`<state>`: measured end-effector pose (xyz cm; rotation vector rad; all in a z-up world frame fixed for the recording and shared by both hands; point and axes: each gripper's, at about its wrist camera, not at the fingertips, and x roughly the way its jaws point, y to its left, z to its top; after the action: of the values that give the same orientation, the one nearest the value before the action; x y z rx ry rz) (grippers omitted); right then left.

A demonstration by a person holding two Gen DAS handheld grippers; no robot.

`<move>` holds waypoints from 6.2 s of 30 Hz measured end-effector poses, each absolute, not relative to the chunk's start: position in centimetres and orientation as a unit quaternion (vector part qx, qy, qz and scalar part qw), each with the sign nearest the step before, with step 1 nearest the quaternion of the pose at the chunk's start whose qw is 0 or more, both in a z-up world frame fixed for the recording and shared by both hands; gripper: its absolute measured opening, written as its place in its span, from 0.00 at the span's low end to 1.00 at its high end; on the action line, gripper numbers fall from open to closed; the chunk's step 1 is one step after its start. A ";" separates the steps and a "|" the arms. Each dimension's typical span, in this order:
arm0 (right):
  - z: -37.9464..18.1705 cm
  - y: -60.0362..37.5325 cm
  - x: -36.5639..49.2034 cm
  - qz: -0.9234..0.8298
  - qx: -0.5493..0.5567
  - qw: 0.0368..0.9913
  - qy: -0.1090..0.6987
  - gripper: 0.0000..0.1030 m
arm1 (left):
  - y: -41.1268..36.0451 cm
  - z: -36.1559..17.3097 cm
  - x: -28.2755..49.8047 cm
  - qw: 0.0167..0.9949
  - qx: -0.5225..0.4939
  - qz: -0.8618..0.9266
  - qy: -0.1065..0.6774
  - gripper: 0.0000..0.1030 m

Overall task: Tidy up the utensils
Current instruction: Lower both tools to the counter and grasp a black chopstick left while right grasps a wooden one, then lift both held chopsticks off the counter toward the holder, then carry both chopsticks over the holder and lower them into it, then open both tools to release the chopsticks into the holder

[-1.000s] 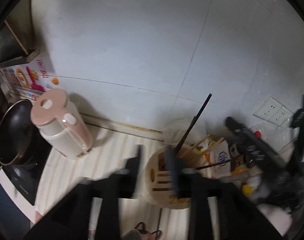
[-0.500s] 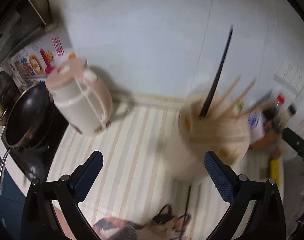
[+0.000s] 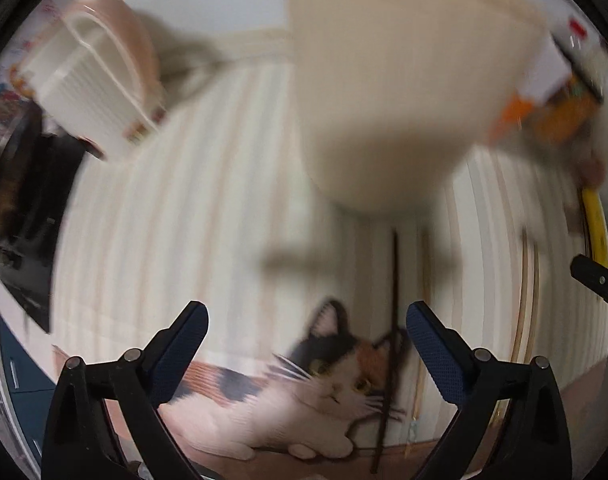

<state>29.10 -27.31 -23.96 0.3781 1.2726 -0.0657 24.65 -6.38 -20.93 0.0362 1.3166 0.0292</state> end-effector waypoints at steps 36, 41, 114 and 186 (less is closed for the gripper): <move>-32.8 -13.3 29.6 0.026 0.054 0.718 0.693 0.29 | 1.1 -27.5 22.7 0.748 0.003 0.122 0.653 0.03; -33.1 -10.7 29.5 0.020 -0.020 0.725 0.688 0.21 | 1.5 -28.0 22.2 0.749 -0.001 0.117 0.653 0.03; -25.7 -18.3 27.5 0.000 0.063 0.780 0.623 0.06 | -1.4 -19.6 22.1 0.812 -0.029 0.029 0.582 0.03; -3.0 -19.6 43.7 0.064 0.146 0.923 0.351 0.37 | -1.7 3.4 33.2 0.904 -0.071 0.011 0.421 0.75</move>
<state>43.71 -19.59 -2.97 0.3003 0.7207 0.1323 33.21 -1.72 3.41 -0.1474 0.8708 0.0234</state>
